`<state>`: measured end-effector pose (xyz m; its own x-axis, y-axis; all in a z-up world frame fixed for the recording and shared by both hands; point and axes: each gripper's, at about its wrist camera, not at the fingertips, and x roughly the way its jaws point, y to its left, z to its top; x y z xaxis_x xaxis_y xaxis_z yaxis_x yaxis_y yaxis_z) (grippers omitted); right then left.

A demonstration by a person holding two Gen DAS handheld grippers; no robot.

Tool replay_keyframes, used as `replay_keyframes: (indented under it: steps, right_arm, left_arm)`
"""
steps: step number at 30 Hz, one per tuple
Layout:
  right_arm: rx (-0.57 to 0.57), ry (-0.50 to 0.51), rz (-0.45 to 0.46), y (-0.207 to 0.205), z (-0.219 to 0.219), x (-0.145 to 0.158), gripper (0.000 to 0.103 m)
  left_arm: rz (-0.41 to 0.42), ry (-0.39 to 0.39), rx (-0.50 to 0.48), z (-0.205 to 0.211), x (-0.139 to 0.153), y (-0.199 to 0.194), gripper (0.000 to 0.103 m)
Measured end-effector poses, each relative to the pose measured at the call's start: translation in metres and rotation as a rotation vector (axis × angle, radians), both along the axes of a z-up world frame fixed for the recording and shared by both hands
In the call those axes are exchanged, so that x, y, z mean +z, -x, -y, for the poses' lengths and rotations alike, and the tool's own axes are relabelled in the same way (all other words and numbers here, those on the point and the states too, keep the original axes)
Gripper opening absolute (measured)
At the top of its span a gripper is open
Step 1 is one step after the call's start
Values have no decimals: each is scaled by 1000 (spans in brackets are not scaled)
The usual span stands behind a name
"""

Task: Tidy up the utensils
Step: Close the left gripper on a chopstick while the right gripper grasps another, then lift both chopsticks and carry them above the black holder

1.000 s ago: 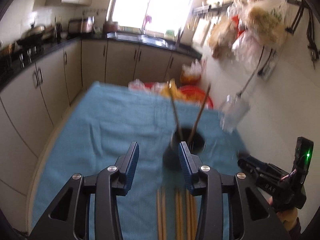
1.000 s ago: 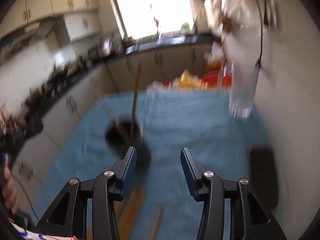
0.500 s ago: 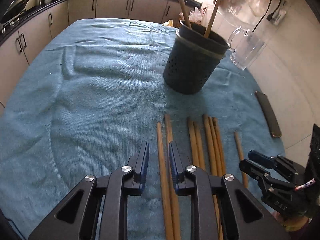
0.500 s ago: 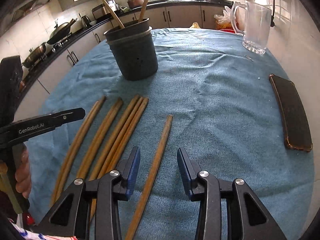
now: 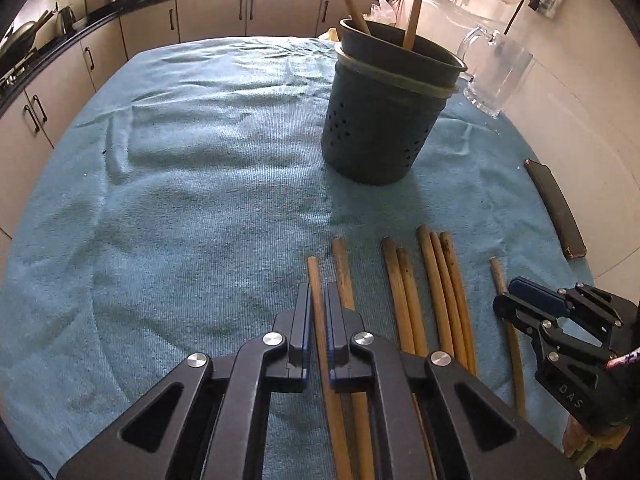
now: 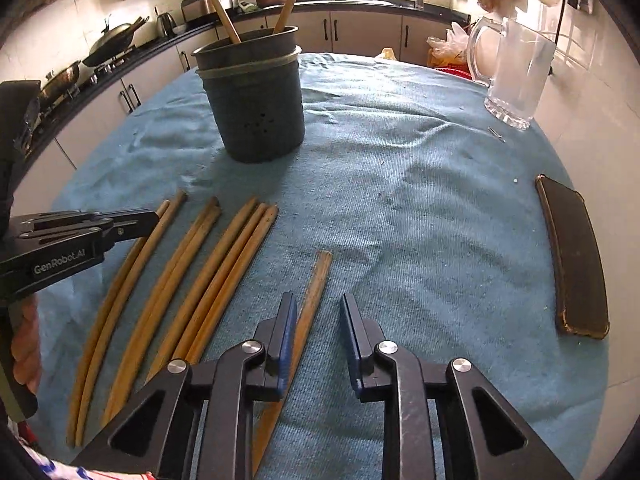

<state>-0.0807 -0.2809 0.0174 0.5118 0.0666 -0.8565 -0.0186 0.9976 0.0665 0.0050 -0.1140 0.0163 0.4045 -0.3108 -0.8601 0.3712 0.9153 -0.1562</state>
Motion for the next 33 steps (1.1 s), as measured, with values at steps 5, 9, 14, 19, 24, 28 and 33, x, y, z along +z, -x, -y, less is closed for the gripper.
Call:
replay_keyframes:
  steps: [5,9,14,19,24,28,33]
  right_arm:
    - [-12,26,-50,-21,-1,1,24]
    - [-44,37,-60,-31,-3,0,11]
    - [-47,28,-12,-23,-5,8,7]
    - [-53,-8,114,1,-1,46,7]
    - [-64,-10,227,29,-3,85,7]
    - [-70,-25,322,58,-3,119,7]
    - [-74,-40,407,79,3,149,7]
  left_arm:
    - [-18,10,17,0,0,-6,6]
    - [-18,18,22,0,0,-8,5]
    - [38,48,49,-10,18,1,5]
    - [166,78,50,-25,66,29,5]
    - [242,141,60,-40,103,56,5]
    - [298,186,68,-48,129,78,5]
    - [375,194,66,-52,155,105,5]
